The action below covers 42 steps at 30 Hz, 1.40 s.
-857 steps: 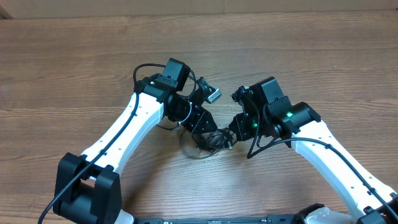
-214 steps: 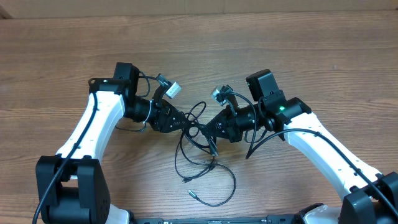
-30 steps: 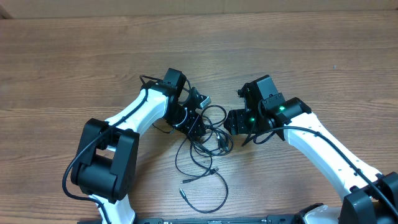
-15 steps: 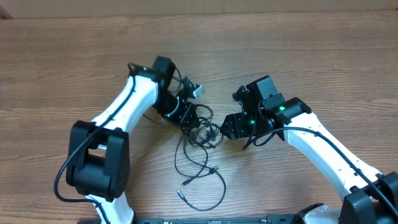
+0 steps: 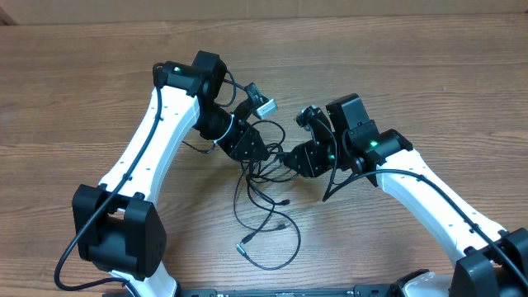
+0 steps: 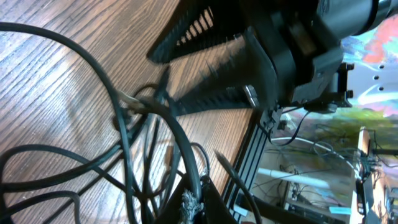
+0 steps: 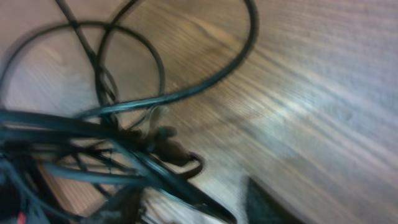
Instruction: Untangle cables
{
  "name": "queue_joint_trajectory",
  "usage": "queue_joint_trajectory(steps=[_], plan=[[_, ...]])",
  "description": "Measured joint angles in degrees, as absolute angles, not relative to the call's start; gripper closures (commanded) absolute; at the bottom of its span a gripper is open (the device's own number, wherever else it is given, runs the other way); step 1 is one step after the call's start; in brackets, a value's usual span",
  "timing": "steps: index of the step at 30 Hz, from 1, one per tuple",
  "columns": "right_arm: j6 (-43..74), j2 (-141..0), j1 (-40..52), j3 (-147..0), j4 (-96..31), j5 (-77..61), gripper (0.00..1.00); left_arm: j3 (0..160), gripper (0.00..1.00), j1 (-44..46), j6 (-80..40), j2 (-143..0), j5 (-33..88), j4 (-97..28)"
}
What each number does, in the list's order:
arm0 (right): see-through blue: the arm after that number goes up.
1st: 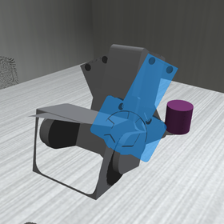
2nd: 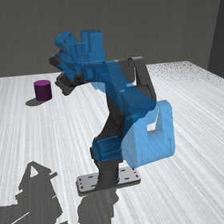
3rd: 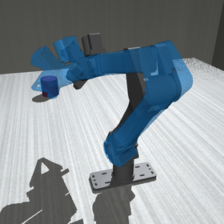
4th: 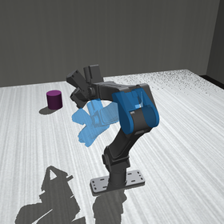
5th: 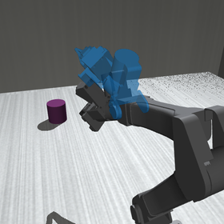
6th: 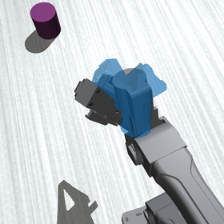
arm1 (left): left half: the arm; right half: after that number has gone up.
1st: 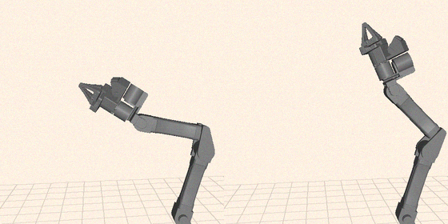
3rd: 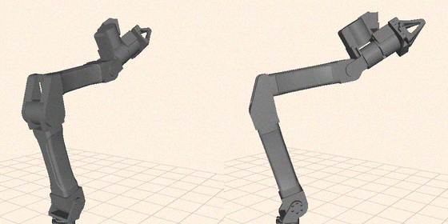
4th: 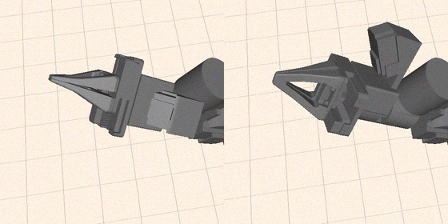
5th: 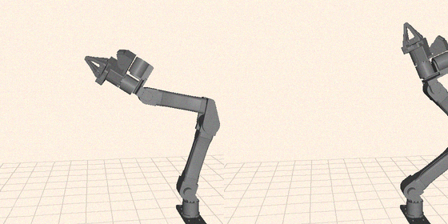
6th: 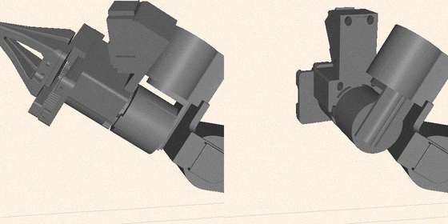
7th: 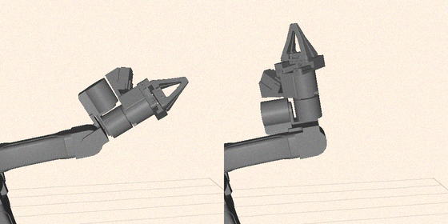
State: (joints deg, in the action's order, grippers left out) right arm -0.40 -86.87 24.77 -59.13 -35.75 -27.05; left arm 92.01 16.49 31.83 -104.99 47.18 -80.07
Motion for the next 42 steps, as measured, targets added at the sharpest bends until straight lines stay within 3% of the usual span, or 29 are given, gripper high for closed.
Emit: queue_joint_trajectory(steps=[2, 13, 19, 27, 28, 31, 37, 42], plan=[[-0.62, -86.87, 24.77, -59.13, -35.51, -27.79, 0.96, 92.01, 0.96, 16.36, 32.53, -104.97, 47.31, -80.16], [0.73, -86.87, 24.82, -59.13, -42.94, -25.34, 0.96, 92.09, 0.96, 7.27, 35.92, -104.99, 55.00, -81.03], [14.98, -86.85, 24.88, -59.16, -48.16, -8.40, 0.96, 92.09, 0.96, 1.32, 37.82, -104.97, 60.42, -81.03], [24.23, -86.87, 24.80, -59.13, -47.68, 0.38, 0.96, 92.16, 0.95, -5.48, 36.93, -104.84, 58.39, -80.66], [24.03, -86.87, 24.80, -59.13, -46.68, 0.05, 0.96, 92.16, 0.94, -6.24, 36.56, -104.79, 57.78, -80.71], [21.12, -86.87, 24.80, -59.11, -41.50, -4.10, 0.96, 92.20, 0.77, -8.12, 35.62, -104.73, 56.10, -80.90], [11.14, -86.87, 24.75, -59.27, -27.14, -24.88, 0.96, 92.23, 0.70, -9.26, 34.26, -104.49, 54.33, -82.76], [7.09, -86.87, 24.80, -66.06, -26.09, -35.51, 0.96, 92.25, 0.66, -9.28, 33.34, -104.36, 52.64, -82.74]])
